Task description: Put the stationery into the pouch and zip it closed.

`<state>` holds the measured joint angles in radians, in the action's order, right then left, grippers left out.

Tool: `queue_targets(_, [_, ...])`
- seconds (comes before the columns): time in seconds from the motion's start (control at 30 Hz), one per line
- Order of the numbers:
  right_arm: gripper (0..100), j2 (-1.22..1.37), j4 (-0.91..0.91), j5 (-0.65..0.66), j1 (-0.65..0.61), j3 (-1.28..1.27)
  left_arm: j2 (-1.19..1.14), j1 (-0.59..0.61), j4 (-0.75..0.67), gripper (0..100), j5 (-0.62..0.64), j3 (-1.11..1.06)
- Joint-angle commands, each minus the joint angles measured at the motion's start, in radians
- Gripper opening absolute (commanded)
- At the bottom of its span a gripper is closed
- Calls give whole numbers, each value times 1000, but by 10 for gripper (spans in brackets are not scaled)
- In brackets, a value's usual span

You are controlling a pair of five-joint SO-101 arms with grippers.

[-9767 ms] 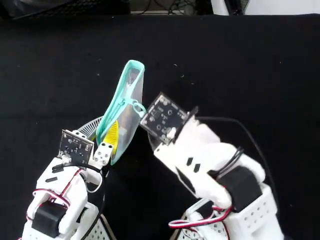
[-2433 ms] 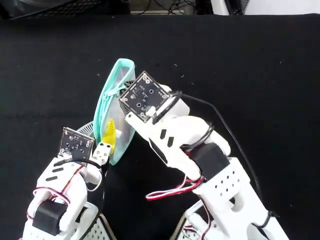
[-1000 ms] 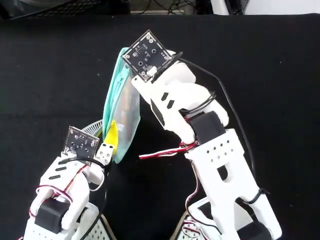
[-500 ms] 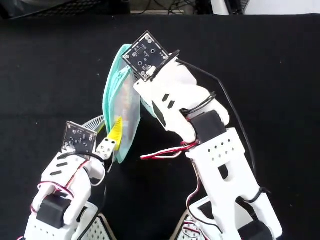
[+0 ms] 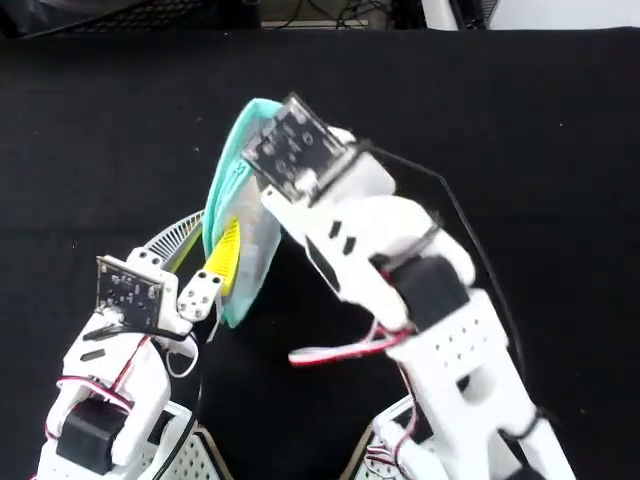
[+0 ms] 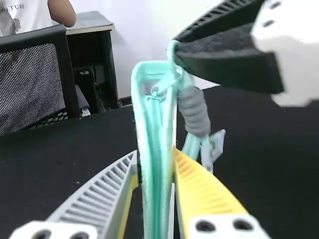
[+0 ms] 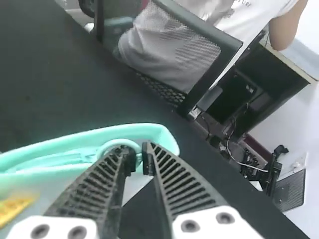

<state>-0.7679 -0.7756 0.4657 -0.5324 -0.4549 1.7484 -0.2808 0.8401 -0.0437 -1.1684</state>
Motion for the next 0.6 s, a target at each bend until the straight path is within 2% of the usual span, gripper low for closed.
queue_targets(0.0, [12,-77,2,5,-11,-56,2,2,-71,118,8,35])
queue_targets(0.33, [12,-128,0,-2,-11,-116,11,2,-336,111,9,-171])
queue_targets(0.47, [12,-142,3,3,-11,-133,11,2,-353,25,0,-176])
queue_targets(0.57, [12,-165,3,-2,-11,-137,11,2,-348,29,0,-176])
